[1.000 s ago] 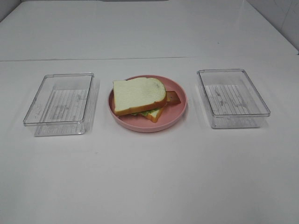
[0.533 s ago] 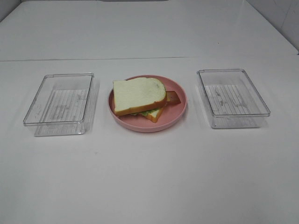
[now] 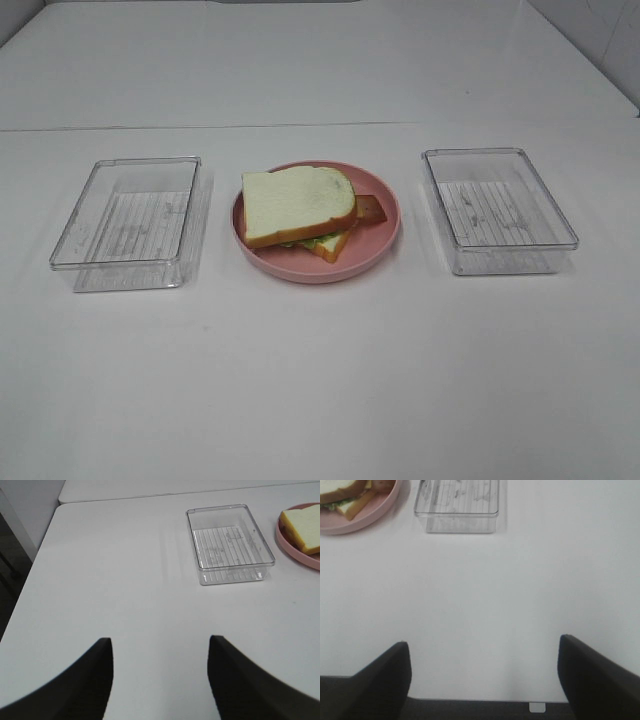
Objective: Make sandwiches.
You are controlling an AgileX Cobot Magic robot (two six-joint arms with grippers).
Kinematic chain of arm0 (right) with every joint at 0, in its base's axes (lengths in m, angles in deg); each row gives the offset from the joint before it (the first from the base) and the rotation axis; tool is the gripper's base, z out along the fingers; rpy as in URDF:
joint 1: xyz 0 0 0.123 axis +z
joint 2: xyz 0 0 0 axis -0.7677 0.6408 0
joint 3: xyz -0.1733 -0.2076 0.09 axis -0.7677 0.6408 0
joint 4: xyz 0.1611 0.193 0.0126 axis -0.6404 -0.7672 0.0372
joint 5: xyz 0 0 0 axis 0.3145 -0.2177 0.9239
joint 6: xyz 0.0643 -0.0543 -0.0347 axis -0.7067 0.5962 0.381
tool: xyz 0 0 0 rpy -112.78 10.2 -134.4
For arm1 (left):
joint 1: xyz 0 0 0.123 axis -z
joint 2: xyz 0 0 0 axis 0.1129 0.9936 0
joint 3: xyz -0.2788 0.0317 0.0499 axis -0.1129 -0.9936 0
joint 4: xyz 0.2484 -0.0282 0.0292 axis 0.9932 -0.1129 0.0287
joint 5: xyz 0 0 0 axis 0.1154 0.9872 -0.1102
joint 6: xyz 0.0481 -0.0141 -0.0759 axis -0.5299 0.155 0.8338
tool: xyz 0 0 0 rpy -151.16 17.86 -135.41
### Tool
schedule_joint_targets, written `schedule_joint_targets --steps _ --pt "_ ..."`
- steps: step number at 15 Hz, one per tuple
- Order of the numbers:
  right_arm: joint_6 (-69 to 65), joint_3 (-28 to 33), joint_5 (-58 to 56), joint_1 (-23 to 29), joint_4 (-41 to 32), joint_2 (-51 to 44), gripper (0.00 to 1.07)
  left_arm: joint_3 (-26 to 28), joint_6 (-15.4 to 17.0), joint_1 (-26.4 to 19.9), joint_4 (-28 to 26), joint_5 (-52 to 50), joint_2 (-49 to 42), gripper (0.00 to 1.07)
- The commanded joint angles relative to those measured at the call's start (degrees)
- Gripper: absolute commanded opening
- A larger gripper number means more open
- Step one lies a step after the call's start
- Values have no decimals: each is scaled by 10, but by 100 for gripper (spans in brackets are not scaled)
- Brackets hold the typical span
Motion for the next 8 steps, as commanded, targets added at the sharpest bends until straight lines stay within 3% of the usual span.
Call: schedule_joint_targets --steps 1,8 --pt "3 4 6 -14 -1 -40 76 -1 0 -3 -3 -6 -16 55" --pt "3 4 6 -13 -3 -134 76 -1 0 -3 -3 -6 -15 55"
